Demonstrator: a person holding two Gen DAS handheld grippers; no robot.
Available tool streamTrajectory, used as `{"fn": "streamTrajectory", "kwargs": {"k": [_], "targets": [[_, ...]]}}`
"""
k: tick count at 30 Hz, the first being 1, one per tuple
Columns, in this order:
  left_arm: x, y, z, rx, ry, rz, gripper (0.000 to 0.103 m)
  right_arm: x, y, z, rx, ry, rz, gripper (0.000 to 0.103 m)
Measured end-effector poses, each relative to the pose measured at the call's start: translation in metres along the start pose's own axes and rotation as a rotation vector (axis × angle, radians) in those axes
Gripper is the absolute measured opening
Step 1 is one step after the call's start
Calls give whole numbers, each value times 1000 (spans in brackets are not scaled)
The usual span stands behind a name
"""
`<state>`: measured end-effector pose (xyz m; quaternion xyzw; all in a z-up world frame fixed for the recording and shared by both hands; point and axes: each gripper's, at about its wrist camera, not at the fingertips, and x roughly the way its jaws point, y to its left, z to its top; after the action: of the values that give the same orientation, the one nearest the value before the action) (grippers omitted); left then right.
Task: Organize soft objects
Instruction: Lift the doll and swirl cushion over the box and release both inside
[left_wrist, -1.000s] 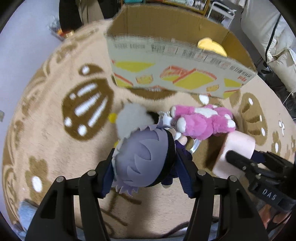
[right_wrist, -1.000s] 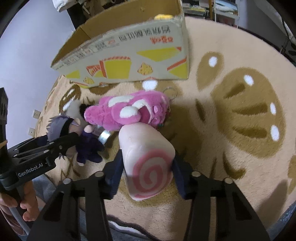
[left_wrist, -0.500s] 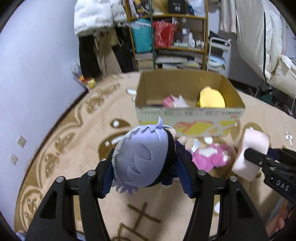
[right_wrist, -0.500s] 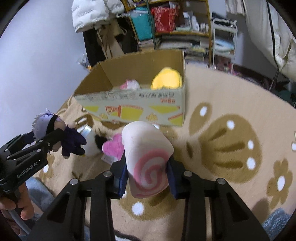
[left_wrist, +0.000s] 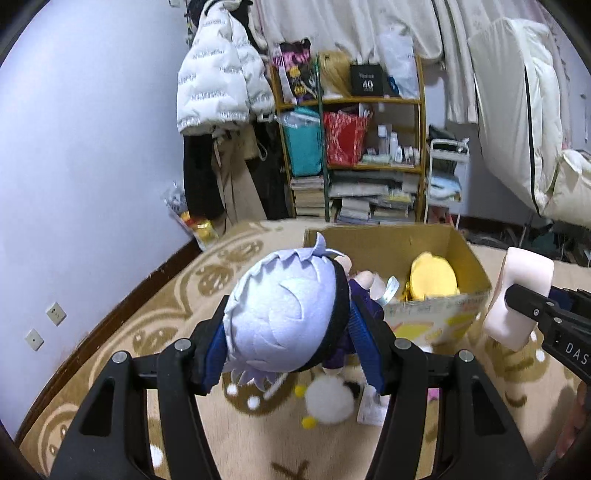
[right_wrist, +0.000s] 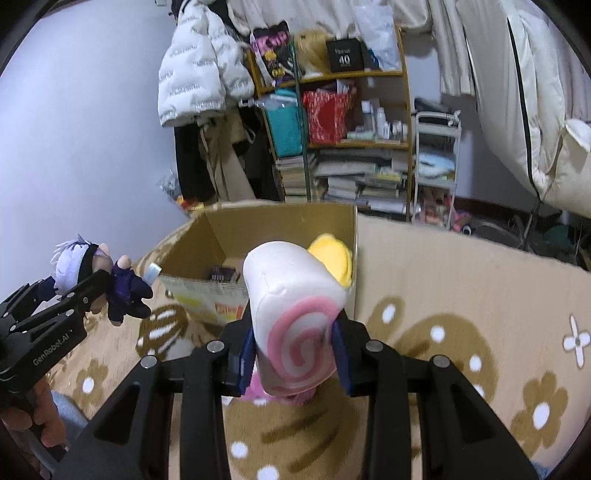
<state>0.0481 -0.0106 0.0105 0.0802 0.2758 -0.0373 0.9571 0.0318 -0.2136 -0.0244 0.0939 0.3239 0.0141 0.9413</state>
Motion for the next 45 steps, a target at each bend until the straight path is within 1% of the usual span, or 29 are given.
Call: {"fn": "streamTrajectory", "kwargs": {"k": [3,9,13,21,25,30,35,39,45], "targets": [[1,1,7,6,-42,8,59,-1,2,7,-11,-35,-5,37],[7,-2,25,16,-114,31,59,5,3,18,-27,-73,-4,37],[17,-4,30,31,-141,50,59,11,4,24,-33,-88,9,38],[39,-4,35,25,-126,33,59,27,4,27,-29,-72,43,38],[49,0,37,0,-110,-5,59,35,4,29,-27,-66,51,38],[58,1,39,-7,-107,-14,59,36,3,30,-28,-65,51,38],[63,-2,40,11,-107,-20,60,42,3,32,-30,-64,49,39],[70,-6,37,31,-91,-31,60,51,0,35,-21,-54,42,40],[83,-15,32,64,-57,-46,60,67,-15,39,23,-13,53,42]]}}
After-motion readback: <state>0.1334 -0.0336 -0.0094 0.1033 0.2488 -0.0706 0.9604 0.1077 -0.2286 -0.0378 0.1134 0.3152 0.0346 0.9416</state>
